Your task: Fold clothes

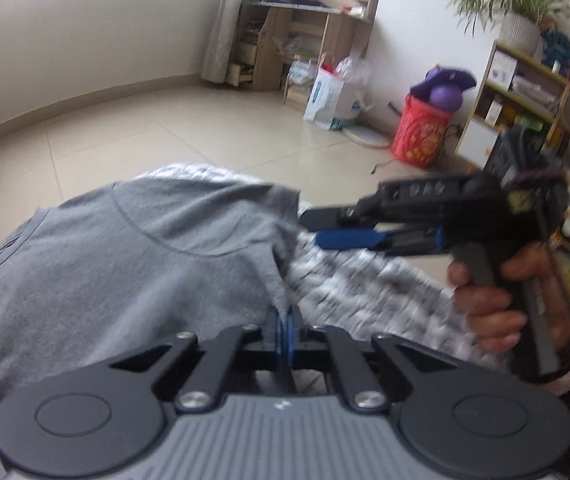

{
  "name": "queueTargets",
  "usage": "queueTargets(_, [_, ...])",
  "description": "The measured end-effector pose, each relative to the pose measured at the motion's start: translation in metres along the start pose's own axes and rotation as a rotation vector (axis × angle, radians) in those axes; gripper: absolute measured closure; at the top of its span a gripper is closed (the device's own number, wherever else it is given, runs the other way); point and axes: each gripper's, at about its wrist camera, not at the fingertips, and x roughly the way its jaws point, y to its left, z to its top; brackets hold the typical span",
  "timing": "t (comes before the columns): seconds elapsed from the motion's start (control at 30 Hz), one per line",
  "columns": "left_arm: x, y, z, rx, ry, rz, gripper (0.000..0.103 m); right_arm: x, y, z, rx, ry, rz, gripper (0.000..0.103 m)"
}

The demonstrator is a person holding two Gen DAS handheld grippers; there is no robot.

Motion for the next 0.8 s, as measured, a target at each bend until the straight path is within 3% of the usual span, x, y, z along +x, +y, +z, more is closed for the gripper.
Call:
queueTargets(0.1, [-0.011, 0.001, 0.010, -0.041, -0.061, -0.012, 0.100, -0.003, 0.006, -0.001, -0.039, -0.007, -0.003, 0.062])
queueTargets(0.23, [-0.021, 0.014, 0.017, -0.114, -0.094, -0.047, 0.100, -0.004, 0.026, -0.010, -0.193, -0.009, -0.029, 0.059])
queueTargets(0.33, [-0.023, 0.022, 0.019, -0.159, -0.096, -0.070, 0.100, 0.002, 0.047, -0.024, -0.345, -0.002, -0.055, 0.052])
queueTargets(0.53, [-0.024, 0.032, 0.018, -0.212, -0.096, -0.099, 0.100, 0.022, 0.081, -0.055, -0.645, -0.009, -0.173, 0.052])
queueTargets(0.8, [-0.022, 0.037, 0.017, -0.229, -0.092, -0.121, 0.100, 0.045, 0.095, -0.074, -0.898, -0.059, -0.244, 0.050])
